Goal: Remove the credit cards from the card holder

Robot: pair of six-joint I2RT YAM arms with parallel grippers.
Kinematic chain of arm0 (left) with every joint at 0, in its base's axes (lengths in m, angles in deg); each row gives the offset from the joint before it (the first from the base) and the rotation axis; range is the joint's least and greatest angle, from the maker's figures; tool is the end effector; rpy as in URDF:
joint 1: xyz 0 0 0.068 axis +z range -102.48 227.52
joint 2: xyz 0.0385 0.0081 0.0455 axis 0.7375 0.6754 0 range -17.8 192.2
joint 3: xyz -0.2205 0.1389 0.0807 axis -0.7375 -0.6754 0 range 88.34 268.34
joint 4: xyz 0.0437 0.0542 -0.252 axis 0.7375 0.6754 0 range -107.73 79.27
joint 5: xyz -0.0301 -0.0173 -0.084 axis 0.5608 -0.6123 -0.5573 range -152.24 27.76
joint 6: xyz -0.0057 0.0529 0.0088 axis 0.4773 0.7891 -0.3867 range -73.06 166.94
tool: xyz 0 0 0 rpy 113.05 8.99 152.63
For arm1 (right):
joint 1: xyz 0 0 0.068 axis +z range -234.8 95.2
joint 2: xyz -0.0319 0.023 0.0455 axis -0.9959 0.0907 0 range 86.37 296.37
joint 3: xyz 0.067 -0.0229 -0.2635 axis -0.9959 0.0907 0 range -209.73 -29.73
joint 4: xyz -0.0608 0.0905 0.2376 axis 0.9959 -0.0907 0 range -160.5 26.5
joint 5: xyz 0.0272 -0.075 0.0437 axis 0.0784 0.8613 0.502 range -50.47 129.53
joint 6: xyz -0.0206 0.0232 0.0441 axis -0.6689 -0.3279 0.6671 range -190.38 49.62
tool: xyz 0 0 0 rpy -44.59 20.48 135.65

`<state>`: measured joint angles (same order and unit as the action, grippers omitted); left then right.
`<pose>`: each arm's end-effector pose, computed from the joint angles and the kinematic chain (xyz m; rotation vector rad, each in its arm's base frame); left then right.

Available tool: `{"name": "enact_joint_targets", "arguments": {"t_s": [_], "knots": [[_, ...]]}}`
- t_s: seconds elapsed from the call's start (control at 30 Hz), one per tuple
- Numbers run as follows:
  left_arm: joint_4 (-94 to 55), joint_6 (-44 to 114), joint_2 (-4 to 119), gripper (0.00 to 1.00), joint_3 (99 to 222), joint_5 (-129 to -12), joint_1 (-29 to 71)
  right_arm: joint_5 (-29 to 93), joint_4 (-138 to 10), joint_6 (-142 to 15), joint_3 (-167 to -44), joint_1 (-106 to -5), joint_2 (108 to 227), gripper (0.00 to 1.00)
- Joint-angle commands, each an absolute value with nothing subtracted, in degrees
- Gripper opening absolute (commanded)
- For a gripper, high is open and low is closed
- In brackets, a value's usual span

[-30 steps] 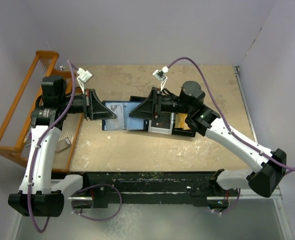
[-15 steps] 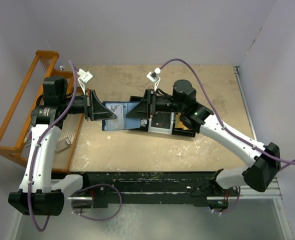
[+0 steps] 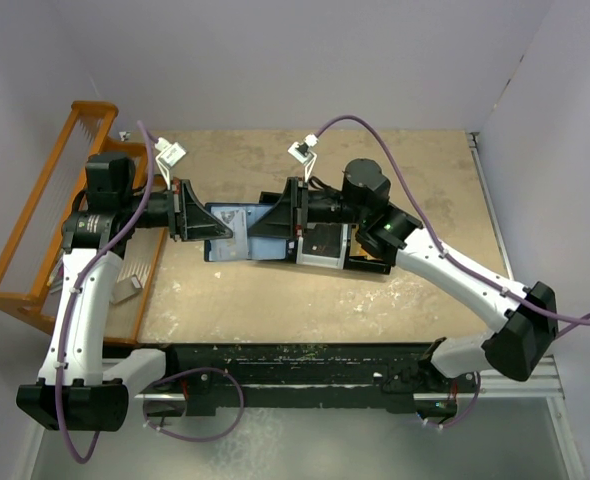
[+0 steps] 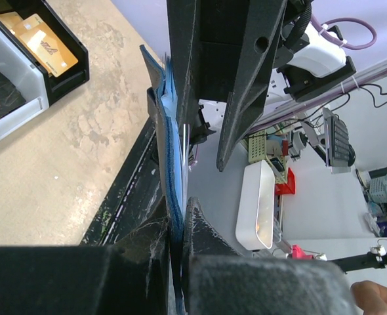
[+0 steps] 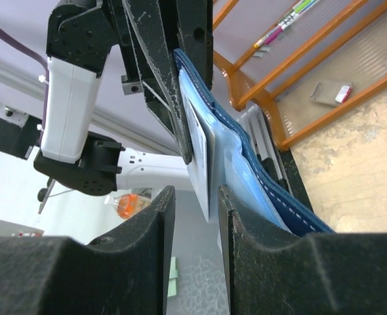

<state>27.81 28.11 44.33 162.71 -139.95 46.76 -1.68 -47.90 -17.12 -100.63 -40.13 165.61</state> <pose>0.1910 -0.0373 0.4127 0.5026 1.9494 -1.6352 0.2125 0.2429 0.4095 -0.5801 1.7024 1.8246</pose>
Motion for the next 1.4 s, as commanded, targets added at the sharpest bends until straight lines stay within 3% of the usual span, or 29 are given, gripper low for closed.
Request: {"name": "enact_joint_targets", "arguments": {"t_s": [0.0,0.53,0.9,1.17,1.37], "knots": [[27.40,29.10,43.64,0.00,164.55,-142.32,46.72,-1.38,-46.41,-16.96,-104.84,-39.86,165.86,0.35],[21.54,23.27,42.68,0.03,164.34,-146.09,46.68,-2.90,-44.23,-16.32,-105.40,-37.64,168.96,0.34],[21.31,22.68,42.76,0.12,164.02,-147.26,46.73,-6.15,-38.77,-11.65,-101.77,-36.90,167.17,0.01],[21.56,22.92,42.41,0.29,163.91,-149.11,46.73,-5.54,-36.13,-9.58,-99.43,-37.19,166.49,0.00],[21.66,22.92,42.27,0.24,163.63,-153.19,46.73,-4.29,-35.36,-9.09,-96.68,-38.07,164.60,0.00]]}}
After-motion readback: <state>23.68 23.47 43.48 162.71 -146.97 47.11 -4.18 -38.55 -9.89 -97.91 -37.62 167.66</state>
